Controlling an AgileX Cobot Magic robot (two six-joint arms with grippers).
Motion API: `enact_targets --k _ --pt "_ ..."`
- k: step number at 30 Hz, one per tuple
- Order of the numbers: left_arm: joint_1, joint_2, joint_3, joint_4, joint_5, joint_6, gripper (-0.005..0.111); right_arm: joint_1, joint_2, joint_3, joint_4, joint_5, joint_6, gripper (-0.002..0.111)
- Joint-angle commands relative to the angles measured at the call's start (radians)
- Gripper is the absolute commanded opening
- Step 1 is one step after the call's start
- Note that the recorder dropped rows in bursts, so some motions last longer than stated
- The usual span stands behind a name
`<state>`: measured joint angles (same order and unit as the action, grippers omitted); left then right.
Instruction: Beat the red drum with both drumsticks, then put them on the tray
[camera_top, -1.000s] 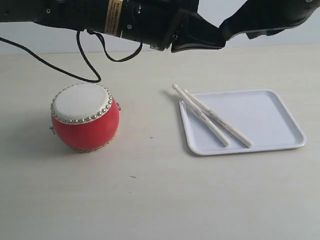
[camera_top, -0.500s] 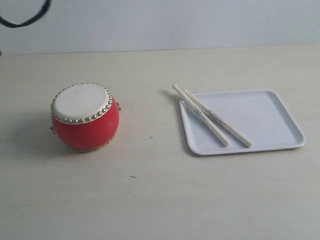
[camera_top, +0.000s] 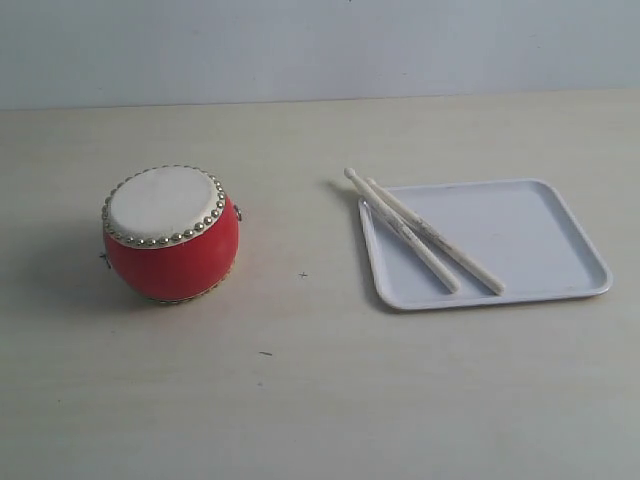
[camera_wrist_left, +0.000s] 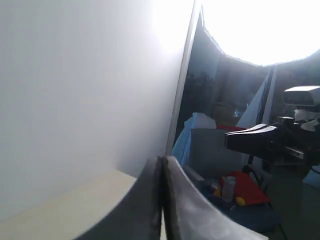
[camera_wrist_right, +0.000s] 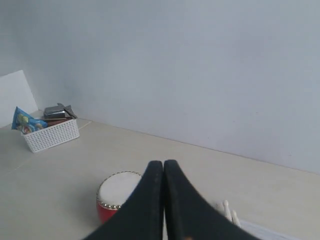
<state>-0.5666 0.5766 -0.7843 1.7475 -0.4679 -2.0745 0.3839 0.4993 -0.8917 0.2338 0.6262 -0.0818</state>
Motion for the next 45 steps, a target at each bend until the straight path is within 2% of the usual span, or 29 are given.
enact_targets --k 1,12,24,37,45 --pt "-0.002 -0.183 0.104 -0.003 0.036 0.005 0.0 0.0 -0.094 0.123 0.081 -0.126 -0.037 0.0" --pt "-0.002 -0.442 0.317 -0.003 0.044 0.005 0.0 0.0 -0.305 0.382 0.4 -0.274 -0.29 0.0" --pt "-0.002 -0.512 0.482 -0.003 0.07 0.003 0.0 0.0 -0.499 0.617 0.409 -0.38 -0.295 0.0" --pt "-0.002 -0.512 0.597 -0.003 0.099 0.061 0.0 0.0 -0.499 0.843 0.423 -0.486 -0.315 0.0" --pt "-0.002 -0.512 0.679 -0.003 0.12 0.083 0.0 0.0 -0.499 0.892 0.423 -0.504 -0.315 0.0"
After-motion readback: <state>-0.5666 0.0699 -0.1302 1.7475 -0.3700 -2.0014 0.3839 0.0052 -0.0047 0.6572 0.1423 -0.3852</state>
